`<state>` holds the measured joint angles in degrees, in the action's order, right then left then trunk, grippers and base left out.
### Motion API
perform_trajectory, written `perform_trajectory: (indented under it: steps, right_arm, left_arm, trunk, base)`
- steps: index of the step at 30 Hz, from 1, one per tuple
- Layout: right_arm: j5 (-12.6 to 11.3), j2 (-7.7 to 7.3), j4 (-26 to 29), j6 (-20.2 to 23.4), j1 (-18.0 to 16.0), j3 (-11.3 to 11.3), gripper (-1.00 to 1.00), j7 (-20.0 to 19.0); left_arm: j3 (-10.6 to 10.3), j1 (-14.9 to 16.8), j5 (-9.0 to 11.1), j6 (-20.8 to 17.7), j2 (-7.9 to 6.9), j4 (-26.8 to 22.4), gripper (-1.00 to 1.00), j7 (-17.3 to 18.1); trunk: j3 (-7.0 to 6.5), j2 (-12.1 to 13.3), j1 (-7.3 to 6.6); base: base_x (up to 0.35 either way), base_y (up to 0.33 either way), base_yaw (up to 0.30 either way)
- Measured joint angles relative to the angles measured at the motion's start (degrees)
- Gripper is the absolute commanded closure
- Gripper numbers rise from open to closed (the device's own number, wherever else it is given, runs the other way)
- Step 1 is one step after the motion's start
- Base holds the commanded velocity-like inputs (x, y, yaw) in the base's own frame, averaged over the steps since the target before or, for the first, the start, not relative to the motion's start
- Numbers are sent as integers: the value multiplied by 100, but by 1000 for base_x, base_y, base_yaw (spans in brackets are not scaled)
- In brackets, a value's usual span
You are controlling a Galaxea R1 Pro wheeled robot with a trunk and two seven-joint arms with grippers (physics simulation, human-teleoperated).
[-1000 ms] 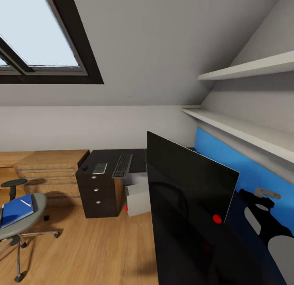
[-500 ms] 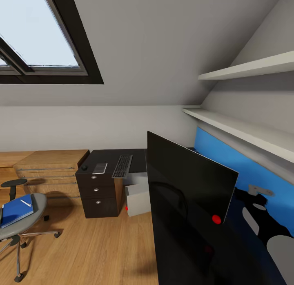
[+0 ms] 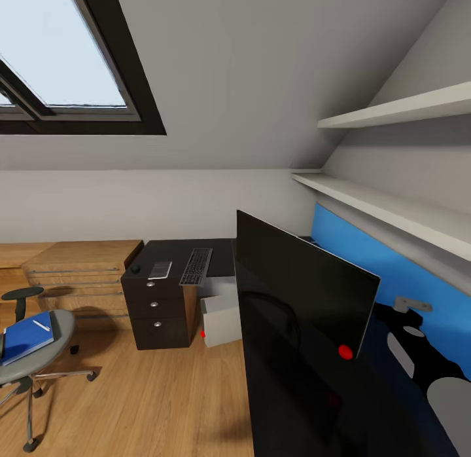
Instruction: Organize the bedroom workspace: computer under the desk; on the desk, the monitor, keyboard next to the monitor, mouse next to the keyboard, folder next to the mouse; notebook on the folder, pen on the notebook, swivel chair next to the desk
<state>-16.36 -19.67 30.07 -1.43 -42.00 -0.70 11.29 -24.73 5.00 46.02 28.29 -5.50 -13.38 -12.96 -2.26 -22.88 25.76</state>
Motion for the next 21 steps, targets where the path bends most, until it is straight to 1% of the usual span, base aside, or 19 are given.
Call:
perform_trajectory:
  steps: [2, 4, 7, 11, 12, 13, 15, 21]
  right_arm:
    - [28, -1, -1, 0, 0, -3, -100, -45]
    - [108, -1, -1, 0, 0, -3, -100, -71]
    - [342, 12, -6, 0, 0, -1, -100, -168]
    - [417, 28, -13, 0, 0, -8, -100, -355]
    - [428, 63, -13, 0, 1, -25, -100, -432]
    - [446, 141, -8, 0, 1, -55, -100, -527]
    - [480, 256, -4, 0, 1, -108, -100, -595]
    - [531, 440, -8, 0, 1, -204, -100, -640]
  left_arm:
    - [0, 0, 0, 1, 0, -1, -100, 0]
    - [3, 0, 0, 1, 0, -1, -100, 0]
    - [0, 0, 0, 1, 0, 0, -100, 0]
    - [0, 0, 0, 0, 0, 0, -100, 1]
    - [0, 0, 0, 0, 0, 0, -100, 1]
    - [-1, 0, 1, 1, 0, 1, -100, 0]
    - [-1, 0, 1, 0, 0, 1, -100, 0]
    - [0, 0, -1, 0, 0, 0, -100, 0]
  trunk:
    - [-1, 2, 1]
    - [-1, 1, 1]
    - [0, -1, 1]
    - [0, 0, 0]
    - [0, 0, 0]
    - [0, 0, 0]
    - [0, 0, 0]
    - [0, 0, 0]
  base:
    - [-107, 57, 0]
    - [-186, 103, 0]
    - [-152, 75, 0]
    - [-44, 21, 0]
    - [-12, 6, 0]
    - [-8, 4, 0]
    - [-4, 2, 0]
    - [-1, 0, 0]
